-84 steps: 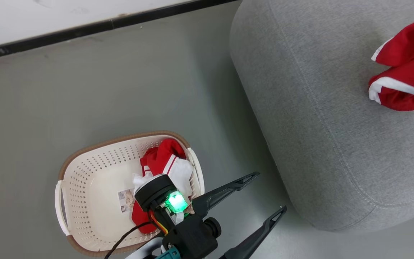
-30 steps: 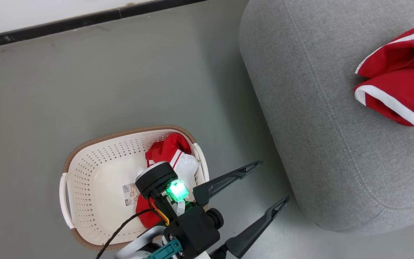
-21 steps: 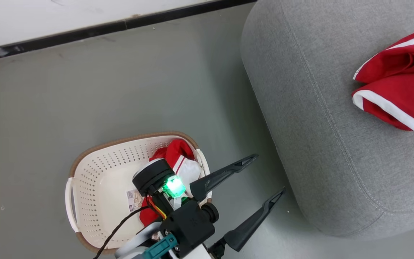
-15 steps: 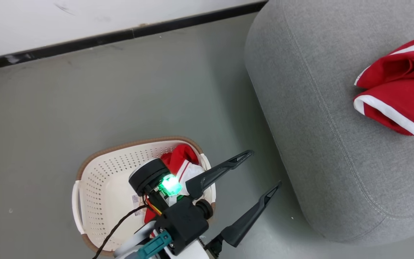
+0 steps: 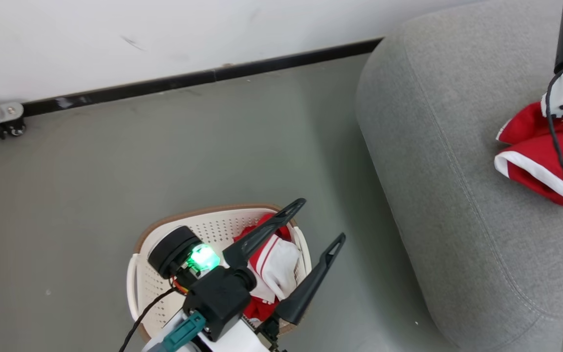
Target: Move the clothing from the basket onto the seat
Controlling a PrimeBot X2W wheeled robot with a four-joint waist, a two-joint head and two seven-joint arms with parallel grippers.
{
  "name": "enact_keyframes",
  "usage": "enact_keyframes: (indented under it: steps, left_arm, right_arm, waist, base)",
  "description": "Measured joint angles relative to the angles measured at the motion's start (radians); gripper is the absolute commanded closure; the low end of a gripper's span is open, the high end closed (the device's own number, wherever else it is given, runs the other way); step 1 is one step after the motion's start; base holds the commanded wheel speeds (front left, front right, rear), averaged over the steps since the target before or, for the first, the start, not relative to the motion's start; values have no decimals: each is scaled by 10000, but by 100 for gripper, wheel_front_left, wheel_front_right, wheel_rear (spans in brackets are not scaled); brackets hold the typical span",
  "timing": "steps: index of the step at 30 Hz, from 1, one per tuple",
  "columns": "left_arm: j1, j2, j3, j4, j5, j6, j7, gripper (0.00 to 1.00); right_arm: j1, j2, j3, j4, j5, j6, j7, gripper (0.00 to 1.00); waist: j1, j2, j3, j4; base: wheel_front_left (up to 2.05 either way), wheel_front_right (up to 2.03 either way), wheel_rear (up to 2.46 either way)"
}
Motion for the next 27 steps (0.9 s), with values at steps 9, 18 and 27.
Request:
enact_keyframes:
  steps: [9, 18, 27]
  left_arm:
    - [476, 61, 316, 130, -184, 355, -251, 0]
    - [793, 136, 650, 263, -437, 673, -426, 0]
    - [1153, 171, 807, 558, -688, 872, -437, 0]
  right_arm:
    - [802, 203, 499, -424, 197, 0, -297, 0]
    - [1687, 247, 796, -982, 362, 0, -385, 0]
    - [2760, 391, 1011, -1816, 568, 0, -380, 0]
  waist:
    - [0, 0, -527, 504]
    - [-1, 0, -938, 975]
    - [0, 0, -1332, 1473]
  base:
    - [0, 0, 0]
    - [0, 0, 0]
    - [0, 0, 0]
